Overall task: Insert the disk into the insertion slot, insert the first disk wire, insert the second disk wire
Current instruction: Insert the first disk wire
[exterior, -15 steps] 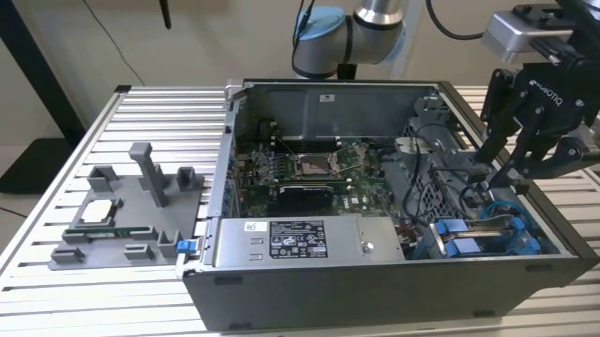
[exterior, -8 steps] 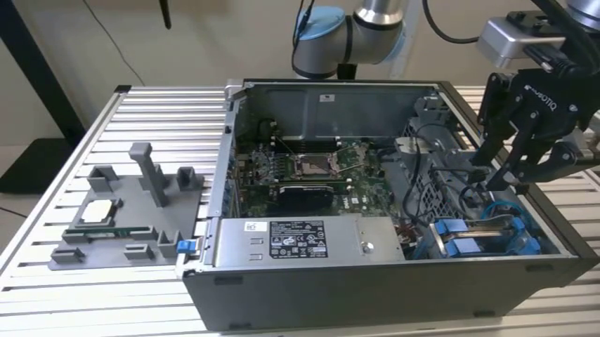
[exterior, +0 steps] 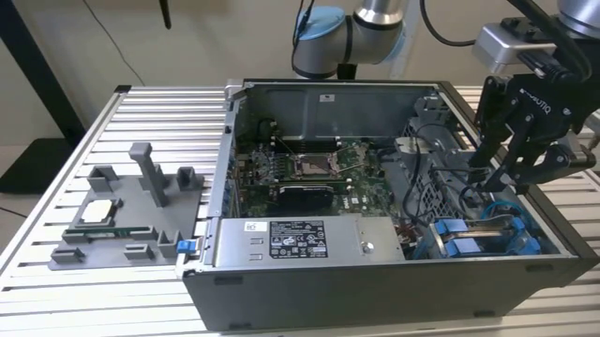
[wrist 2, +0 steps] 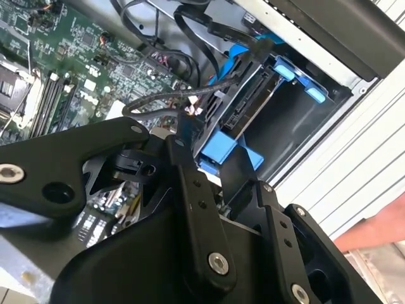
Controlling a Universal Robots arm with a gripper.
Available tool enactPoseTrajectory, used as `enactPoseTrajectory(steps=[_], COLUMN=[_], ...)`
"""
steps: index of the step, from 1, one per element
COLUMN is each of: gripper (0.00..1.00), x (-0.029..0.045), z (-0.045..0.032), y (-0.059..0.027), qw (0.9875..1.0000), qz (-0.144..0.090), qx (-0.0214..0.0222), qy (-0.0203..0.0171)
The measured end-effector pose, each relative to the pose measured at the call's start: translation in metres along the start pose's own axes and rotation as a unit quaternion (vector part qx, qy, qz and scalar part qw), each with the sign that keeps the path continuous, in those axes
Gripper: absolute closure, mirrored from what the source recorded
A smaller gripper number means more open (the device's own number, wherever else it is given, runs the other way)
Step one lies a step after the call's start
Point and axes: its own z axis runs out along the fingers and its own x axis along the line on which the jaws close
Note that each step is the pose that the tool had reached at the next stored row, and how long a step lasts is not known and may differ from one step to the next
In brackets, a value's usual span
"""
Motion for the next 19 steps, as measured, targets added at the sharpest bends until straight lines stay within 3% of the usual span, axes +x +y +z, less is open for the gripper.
enactPoseTrajectory(steps=[8, 15, 19], gripper=[0.0, 0.0, 0.0], x=[-0.0058, -0.0055, -0.0055], z=[0.0024, 0.0048, 0.0064], y=[0.0088, 0.0149, 0.0151], qw=[0.9997, 0.9995, 0.999], qz=[-0.002, -0.008, -0.02], qx=[0.0243, 0.0321, 0.0389], qy=[0.001, 0.0009, 0.0011])
